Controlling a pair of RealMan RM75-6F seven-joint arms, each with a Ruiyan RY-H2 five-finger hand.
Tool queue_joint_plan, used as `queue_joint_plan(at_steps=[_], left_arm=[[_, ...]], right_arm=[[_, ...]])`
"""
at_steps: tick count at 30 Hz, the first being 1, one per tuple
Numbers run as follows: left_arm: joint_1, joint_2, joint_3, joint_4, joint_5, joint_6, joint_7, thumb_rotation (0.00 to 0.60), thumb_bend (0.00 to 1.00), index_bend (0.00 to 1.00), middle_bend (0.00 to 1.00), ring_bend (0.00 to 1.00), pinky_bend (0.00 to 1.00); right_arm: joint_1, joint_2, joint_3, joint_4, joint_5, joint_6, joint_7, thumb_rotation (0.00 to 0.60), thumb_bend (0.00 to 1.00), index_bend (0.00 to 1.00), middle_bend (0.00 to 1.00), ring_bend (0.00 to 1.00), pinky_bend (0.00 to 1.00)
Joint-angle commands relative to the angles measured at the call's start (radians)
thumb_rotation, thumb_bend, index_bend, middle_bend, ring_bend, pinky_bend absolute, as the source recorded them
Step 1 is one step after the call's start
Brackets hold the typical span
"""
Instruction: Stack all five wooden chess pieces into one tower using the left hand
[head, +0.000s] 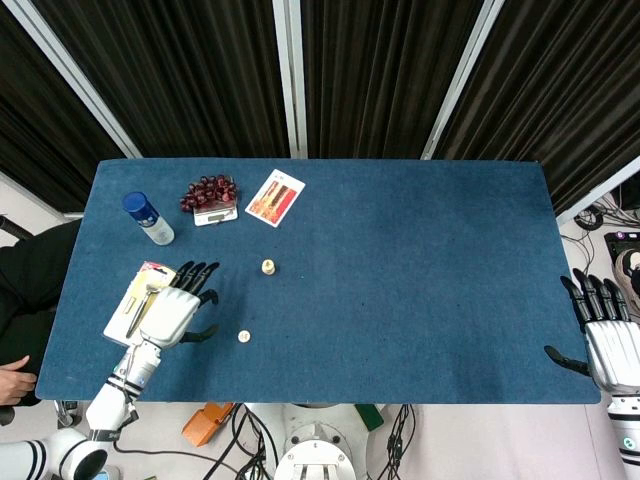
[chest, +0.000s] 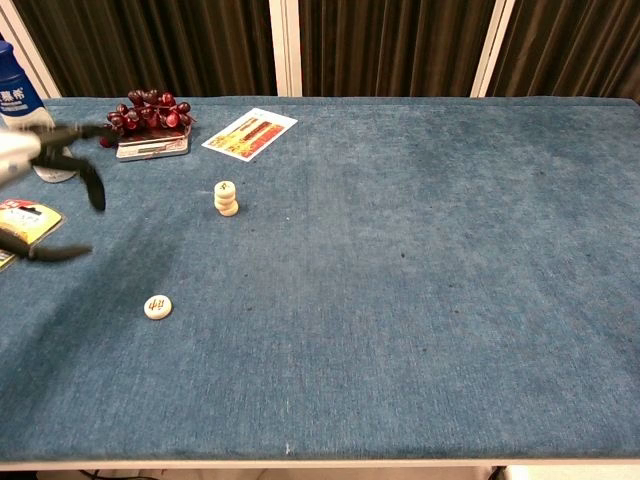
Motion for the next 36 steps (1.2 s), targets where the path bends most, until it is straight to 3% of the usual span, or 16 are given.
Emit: queue_joint_plan(at_steps=[1,22,36], left_arm=[[0.013,-0.025,0.015,0.015,0.011,-0.028,-0.001,0.499,0.24,0.42,0.00,0.00,0.00],[0.014,-0.165,-0.033,0.095,-0.022,-0.166,0.083,0.504,0.26,0.42,0.00,0.00,0.00],[0.020,-0.180,-0.056,0.108,-0.022,-0.182,0.094,0.506,0.28,0.44,0.00,0.00,0.00]], right_arm=[[0.000,-0.002,-0.005,-0.001,-0.003,-0.004,-0.003,0.600,0.17,0.00,0.00,0.00,0.00],[-0.004,-0.005,-0.007,0.003,0.007,-0.007,-0.001,0.600,0.17,0.00,0.00,0.00,0.00],[-0.004,-0.006,-0.006,0.004,0.012,-0.011,-0.001,0.600,0.17,0.00,0.00,0.00,0.00]])
